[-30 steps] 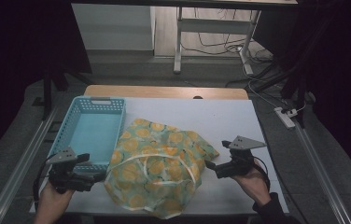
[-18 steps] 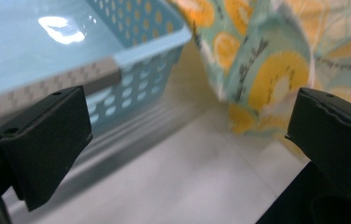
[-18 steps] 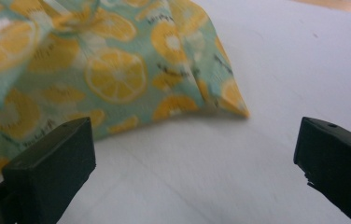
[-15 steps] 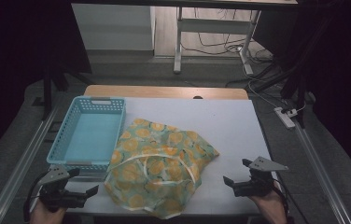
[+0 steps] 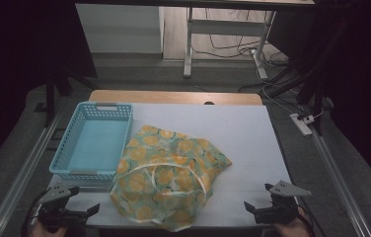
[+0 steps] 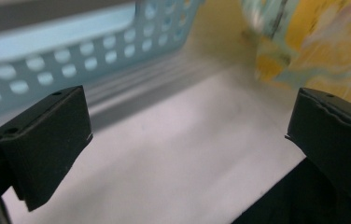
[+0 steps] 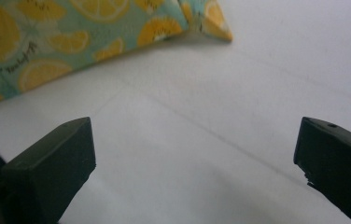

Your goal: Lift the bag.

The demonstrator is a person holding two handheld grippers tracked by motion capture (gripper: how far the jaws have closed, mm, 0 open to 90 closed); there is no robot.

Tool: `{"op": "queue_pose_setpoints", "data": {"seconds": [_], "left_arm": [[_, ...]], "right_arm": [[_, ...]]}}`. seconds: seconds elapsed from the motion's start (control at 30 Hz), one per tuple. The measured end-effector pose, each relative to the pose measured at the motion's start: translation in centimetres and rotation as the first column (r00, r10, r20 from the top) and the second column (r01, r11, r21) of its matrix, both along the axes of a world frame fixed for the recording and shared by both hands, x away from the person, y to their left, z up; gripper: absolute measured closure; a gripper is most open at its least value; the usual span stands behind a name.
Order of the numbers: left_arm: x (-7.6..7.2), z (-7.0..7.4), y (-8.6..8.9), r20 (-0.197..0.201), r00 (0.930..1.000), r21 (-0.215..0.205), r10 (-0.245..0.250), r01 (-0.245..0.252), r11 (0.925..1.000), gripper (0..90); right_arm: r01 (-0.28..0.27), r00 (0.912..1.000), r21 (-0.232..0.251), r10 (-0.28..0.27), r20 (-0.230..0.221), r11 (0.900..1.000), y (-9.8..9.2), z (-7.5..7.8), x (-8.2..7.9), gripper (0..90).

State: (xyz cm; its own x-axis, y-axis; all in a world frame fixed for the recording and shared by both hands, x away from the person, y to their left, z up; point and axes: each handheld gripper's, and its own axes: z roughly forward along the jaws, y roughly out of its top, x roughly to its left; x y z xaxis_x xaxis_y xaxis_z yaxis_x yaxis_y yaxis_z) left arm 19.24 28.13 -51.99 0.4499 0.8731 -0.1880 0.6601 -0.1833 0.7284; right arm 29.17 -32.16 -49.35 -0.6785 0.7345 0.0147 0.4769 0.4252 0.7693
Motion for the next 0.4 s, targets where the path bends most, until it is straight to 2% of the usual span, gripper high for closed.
{"op": "queue_pose_setpoints", "data": {"seconds": [0.13, 0.33, 0.4], "left_arm": [[-0.21, -0.06, -0.08, -0.017, 0.9998, 0.015, 0.011, -0.01, 0.9998, 0.0], [-0.06, -0.13, 0.14, -0.035, 0.9992, 0.001, 0.018, -0.018, 0.9998, 0.0], [0.05, -0.16, 0.16, -0.039, 0.999, -0.007, 0.021, -0.021, 0.9997, 0.0]], "right_arm": [[0.013, 0.9994, -0.031, -0.014, -0.031, 0.999, -0.49, -0.39, -0.51, 0.0], [0.038, 0.998, -0.012, -0.038, -0.05, 0.999, -0.97, -0.39, -0.56, 0.0], [0.036, 0.9976, -0.023, -0.038, -0.058, 0.999, -0.94, -0.46, -0.48, 0.0]]}}
